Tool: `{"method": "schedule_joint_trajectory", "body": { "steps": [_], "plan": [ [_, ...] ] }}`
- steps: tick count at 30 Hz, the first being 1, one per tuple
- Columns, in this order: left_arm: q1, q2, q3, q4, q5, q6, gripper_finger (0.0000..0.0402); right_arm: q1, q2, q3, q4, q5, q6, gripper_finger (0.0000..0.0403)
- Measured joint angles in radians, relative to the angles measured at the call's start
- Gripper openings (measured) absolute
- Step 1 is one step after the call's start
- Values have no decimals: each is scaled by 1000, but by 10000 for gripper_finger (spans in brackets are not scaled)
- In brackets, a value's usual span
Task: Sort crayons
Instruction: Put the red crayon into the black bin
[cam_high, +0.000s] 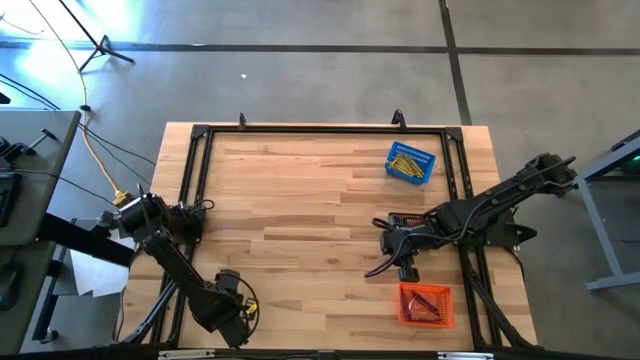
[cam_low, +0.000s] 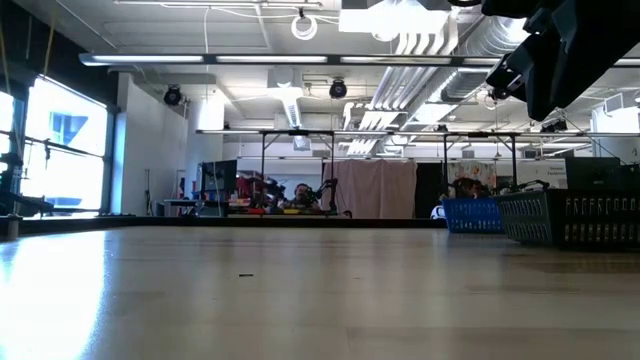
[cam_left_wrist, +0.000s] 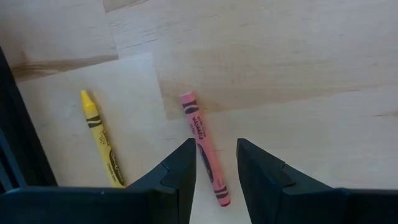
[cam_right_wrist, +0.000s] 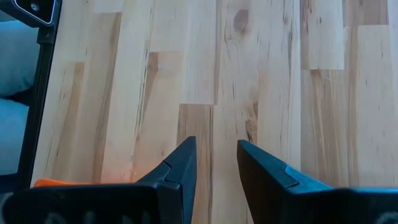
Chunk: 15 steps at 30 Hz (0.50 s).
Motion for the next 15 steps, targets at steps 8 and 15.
{"method": "schedule_joint_trajectory", "body": {
  "steps": [8,15],
  "plan": [
    [-22,0,0,-2,-2,-74,105,1,0,0,0,0,0,101],
    [-25,0,0,9,-2,-77,105,1,0,0,0,1,0,101]
  ]
}}
